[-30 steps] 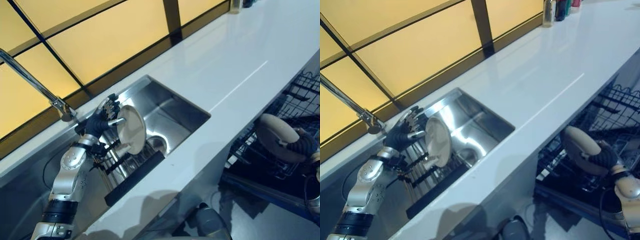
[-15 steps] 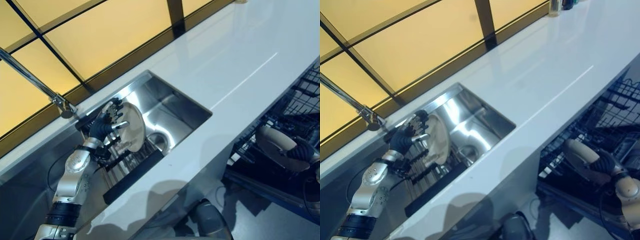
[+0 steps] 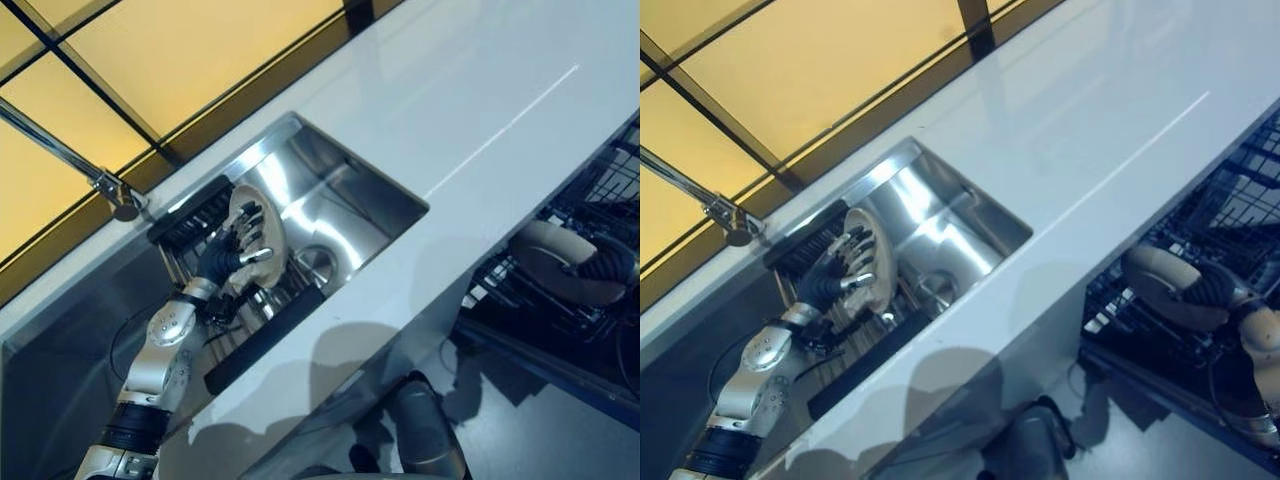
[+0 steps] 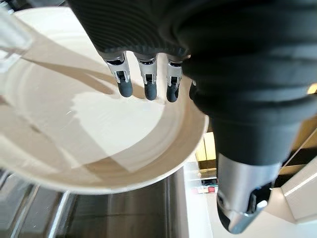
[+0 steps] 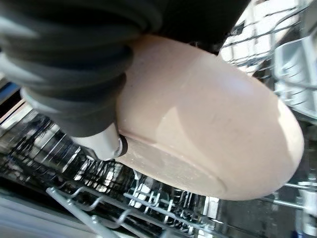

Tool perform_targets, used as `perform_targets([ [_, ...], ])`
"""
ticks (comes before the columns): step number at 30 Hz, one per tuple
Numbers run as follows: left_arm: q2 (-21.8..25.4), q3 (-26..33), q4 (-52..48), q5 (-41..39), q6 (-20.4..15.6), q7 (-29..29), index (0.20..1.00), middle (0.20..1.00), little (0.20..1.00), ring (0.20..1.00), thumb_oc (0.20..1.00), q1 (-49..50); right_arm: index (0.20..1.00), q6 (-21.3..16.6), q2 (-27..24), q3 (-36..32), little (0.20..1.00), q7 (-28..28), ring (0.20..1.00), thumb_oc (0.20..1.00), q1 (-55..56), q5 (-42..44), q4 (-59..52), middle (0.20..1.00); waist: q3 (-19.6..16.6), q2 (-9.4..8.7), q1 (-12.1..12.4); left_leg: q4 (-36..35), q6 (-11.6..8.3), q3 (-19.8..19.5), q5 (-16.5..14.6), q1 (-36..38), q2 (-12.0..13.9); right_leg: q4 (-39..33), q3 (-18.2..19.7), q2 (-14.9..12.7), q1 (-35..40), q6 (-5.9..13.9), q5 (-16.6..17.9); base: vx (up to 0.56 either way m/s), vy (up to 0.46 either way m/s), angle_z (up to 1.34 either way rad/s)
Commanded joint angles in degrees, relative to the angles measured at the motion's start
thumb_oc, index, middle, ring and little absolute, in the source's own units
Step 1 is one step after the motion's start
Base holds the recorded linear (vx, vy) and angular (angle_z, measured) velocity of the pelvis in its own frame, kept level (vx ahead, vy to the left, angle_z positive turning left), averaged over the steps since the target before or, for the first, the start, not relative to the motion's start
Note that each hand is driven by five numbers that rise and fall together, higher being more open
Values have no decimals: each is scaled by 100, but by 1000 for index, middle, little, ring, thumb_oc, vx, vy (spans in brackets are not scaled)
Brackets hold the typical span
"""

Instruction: Pick up plates and place into dishwasher.

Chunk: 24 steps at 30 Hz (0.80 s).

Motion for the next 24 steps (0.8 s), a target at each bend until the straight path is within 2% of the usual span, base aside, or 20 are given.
perform_targets([
  [1, 21, -42, -31, -242, -432, 255, 1000, 1000, 1000, 1000, 1000, -212, 200, 511, -379, 288, 200, -354, 200, 200, -231, 37, 1048, 200, -75, -114, 205, 1471, 360, -120, -870, -811, 10, -1188, -208, -244, 116, 323, 446, -53, -19, 5],
  [7, 66, -182, -13, -268, -578, 595, 1000, 1000, 1000, 1000, 1000, -463, 200, 649, -432, 692, 200, -495, 200, 200, -836, 248, 1346, 200, 129, 11, 229, 1465, 279, -150, -759, -1091, 5, -1183, -246, -223, -75, 228, 398, -70, -19, 3],
  [12, 74, -309, 4, -256, -735, 833, 1000, 1000, 1000, 1000, 1000, -707, 200, 934, -431, 1143, 200, -641, 200, 200, -1434, 365, 1627, 200, 318, 123, 258, 1456, 194, -169, -642, -1335, 16, -1179, -279, -221, -272, 142, 386, -85, -23, 0],
  [19, 92, -414, -40, -258, -776, 1069, 1000, 1000, 1000, 1000, 1000, -905, 200, 1088, -369, 1611, 200, -835, 200, 200, -2001, 550, 2250, 200, 506, 284, 301, 1406, 120, -205, -508, -1501, 32, -1229, -295, -249, -401, 53, 409, -43, -14, -4],
  [24, 116, -443, -51, -270, -771, 1137, 1000, 1000, 1000, 1000, 1000, -1039, 200, 1207, -320, 1817, 200, -874, 200, 200, -2210, 557, 2479, 200, 598, 337, 330, 1373, 80, -239, -446, -1553, 42, -1220, -339, -280, -428, 6, 396, -21, -7, -1],
])
